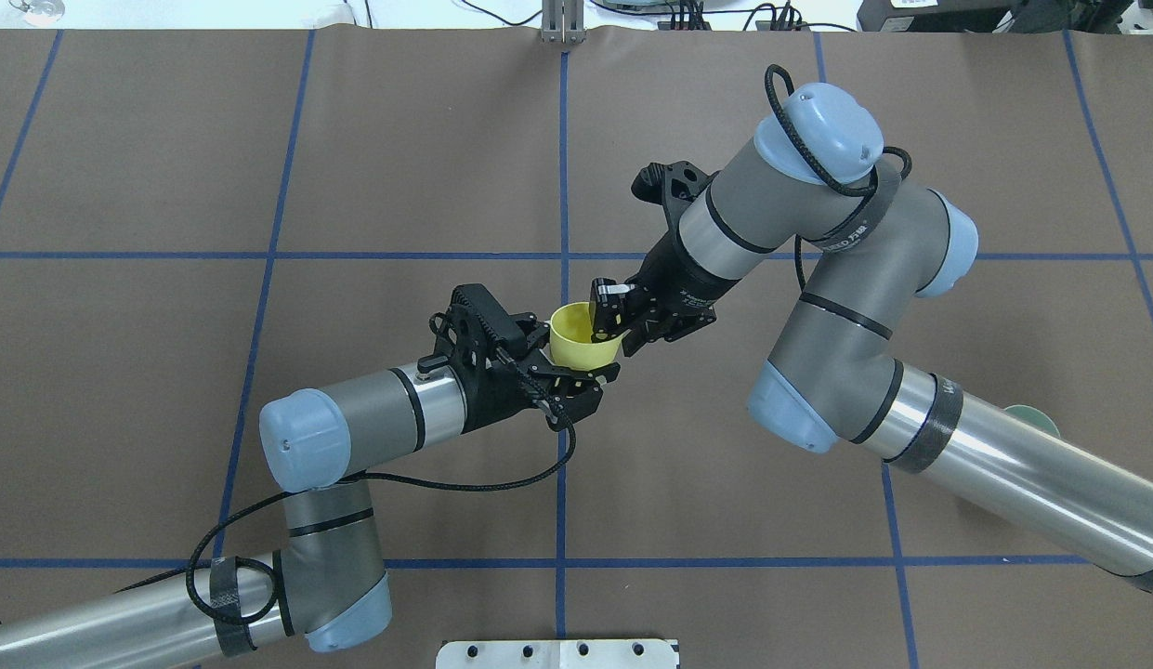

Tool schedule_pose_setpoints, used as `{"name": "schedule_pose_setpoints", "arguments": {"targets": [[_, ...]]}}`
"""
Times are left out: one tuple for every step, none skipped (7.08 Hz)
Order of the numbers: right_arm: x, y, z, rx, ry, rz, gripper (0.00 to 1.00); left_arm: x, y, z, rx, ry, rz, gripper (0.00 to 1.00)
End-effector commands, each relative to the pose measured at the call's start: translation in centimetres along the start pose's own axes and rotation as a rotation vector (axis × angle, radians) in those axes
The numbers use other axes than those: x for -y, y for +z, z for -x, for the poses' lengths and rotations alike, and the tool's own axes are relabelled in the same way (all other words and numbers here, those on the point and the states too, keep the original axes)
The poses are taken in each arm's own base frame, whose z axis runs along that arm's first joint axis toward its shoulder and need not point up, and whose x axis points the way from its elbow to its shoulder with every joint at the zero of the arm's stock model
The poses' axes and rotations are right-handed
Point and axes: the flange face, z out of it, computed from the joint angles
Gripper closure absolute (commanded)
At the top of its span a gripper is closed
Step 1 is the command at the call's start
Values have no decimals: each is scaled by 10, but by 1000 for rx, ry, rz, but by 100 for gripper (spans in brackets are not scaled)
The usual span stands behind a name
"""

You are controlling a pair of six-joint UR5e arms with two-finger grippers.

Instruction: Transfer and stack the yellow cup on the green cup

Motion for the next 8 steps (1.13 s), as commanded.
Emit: {"name": "schedule_pose_setpoints", "arguments": {"targets": [[1, -1, -3, 0, 1, -2, 67, 0, 0, 0, 0, 0, 0, 100], [0, -1, -5, -1, 2, -1, 67, -1, 0, 0, 1, 0, 2, 100], [0, 0, -6, -2, 3, -1, 74, -1, 0, 0, 1, 0, 2, 100], [0, -1, -6, -1, 2, -1, 81, -1, 0, 0, 1, 0, 2, 100], [-1, -2, -4, 2, -1, -2, 87, 0, 0, 0, 0, 0, 0, 100], [-2, -5, -3, 6, 1, -5, 97, 0, 0, 0, 0, 0, 0, 100], [-3, -7, -1, 11, 3, -7, 100, -1, 0, -1, 0, 0, 3, 85], [-4, -9, -1, 12, 6, -9, 100, 1, 0, -1, 0, -3, 0, 35]]}}
